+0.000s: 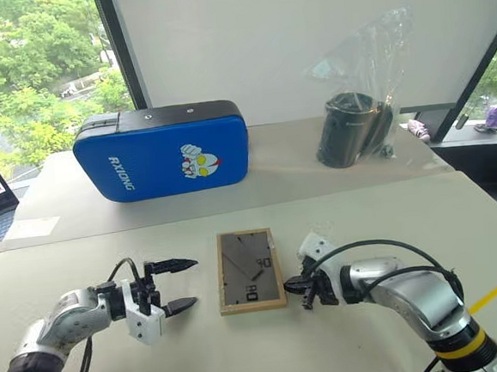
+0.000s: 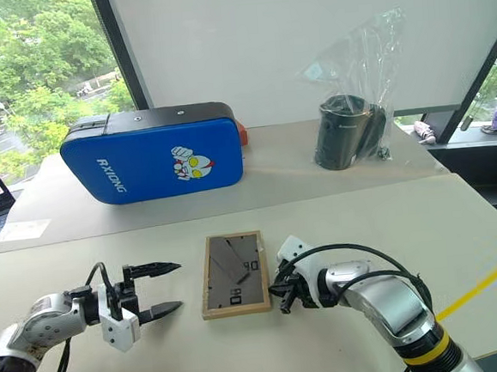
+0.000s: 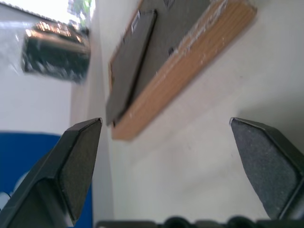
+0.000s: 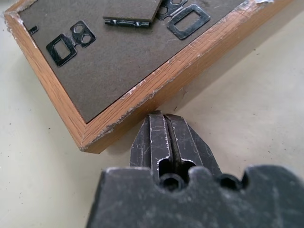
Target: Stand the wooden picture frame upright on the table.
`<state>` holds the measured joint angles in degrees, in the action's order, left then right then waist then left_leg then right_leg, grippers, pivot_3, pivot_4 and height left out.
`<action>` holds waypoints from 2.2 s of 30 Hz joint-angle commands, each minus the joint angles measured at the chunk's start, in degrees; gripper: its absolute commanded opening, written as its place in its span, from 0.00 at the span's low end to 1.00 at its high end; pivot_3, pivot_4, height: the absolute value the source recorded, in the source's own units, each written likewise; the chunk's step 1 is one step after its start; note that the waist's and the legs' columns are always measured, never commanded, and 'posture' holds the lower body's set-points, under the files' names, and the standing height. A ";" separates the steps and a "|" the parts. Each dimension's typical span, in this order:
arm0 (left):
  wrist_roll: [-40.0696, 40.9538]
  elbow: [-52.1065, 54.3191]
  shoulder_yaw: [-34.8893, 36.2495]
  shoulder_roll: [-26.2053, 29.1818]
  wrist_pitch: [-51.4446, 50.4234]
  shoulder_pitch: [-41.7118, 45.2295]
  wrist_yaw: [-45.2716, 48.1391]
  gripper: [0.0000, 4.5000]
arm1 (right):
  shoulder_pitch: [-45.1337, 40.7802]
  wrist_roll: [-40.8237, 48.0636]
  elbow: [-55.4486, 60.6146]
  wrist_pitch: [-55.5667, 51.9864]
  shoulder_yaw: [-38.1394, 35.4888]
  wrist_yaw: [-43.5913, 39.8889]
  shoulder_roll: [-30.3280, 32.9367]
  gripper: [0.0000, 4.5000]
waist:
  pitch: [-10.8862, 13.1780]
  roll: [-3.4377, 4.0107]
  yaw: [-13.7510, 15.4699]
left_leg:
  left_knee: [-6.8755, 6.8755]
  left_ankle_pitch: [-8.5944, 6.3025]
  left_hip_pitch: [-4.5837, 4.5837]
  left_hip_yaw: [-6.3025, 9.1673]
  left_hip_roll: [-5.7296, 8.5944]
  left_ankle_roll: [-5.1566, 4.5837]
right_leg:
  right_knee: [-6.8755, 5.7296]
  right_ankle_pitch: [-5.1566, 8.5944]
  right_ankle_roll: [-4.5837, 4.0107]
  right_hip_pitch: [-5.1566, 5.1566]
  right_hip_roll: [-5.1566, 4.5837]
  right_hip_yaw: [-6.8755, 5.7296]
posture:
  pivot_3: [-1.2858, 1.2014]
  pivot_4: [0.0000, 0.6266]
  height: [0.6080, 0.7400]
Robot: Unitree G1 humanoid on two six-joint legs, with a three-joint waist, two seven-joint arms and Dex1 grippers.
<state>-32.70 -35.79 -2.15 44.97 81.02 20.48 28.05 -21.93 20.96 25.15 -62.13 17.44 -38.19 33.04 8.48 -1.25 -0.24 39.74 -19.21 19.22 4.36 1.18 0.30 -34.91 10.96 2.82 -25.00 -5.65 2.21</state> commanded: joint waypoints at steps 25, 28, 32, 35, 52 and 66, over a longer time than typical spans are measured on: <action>-36.10 -9.71 -29.07 -0.87 -5.81 11.81 -46.09 0.48 | -3.74 0.10 -0.71 -3.34 -3.46 5.96 -2.13 0.00 | -0.92 1.16 0.90 | -0.02 -0.06 -0.82 0.10 0.50 -0.11 | -0.01 0.26 0.48 0.94 -0.52 -0.09 | 0.52 0.24 1.00; -36.13 -8.96 -30.45 -0.75 -6.70 11.66 -47.41 0.28 | -4.16 0.08 -0.60 -3.42 -3.60 5.81 -1.44 0.00 | -1.00 1.28 0.93 | -0.04 -0.06 -0.84 0.10 0.54 -0.11 | 0.00 0.27 0.50 0.95 -0.57 -0.09 | 0.52 0.24 1.00; -36.04 -8.38 -31.69 -0.64 -7.68 11.32 -48.33 0.25 | -6.59 -0.44 -3.47 -2.33 -6.62 5.99 -0.46 0.24 | -0.99 1.28 0.99 | -0.02 -0.06 -0.86 0.09 0.58 -0.11 | -0.02 0.31 0.55 1.00 -0.62 -0.10 | 0.52 0.24 1.00; -35.82 -8.33 -32.26 -0.62 -8.50 11.17 -48.81 0.25 | -11.28 1.21 -7.03 -1.52 -10.60 5.20 -1.40 0.51 | -1.00 1.28 1.00 | -0.02 -0.05 -0.87 0.10 0.66 -0.11 | -0.06 0.32 0.56 0.99 -0.70 -0.10 | 0.52 0.24 1.00; -34.22 -6.77 -33.91 -1.68 -9.79 11.51 -50.08 0.25 | -34.47 1.14 -49.48 9.76 1.70 -20.35 -13.30 1.00 | -1.15 1.55 1.20 | -0.06 -0.05 -0.87 0.20 0.81 -0.13 | -0.08 0.32 0.57 0.95 -0.82 -0.15 | 0.52 0.24 1.00; -30.00 -3.17 -33.08 -0.99 -11.27 7.81 -47.42 0.25 | -31.78 6.64 -38.04 5.08 -0.37 -28.94 -15.09 1.00 | -1.19 1.71 1.05 | -0.09 -0.06 -0.77 0.24 0.82 -0.14 | -0.09 0.34 0.60 0.81 -0.85 -0.15 | 0.52 0.24 1.00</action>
<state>-60.57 -37.84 -30.92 45.62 70.24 31.55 -22.91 -52.40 24.48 -17.81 -56.97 21.43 -67.01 17.69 7.29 0.45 0.81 39.64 -19.27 18.49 4.62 2.00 0.16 -35.00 11.30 3.42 -24.22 -6.51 2.05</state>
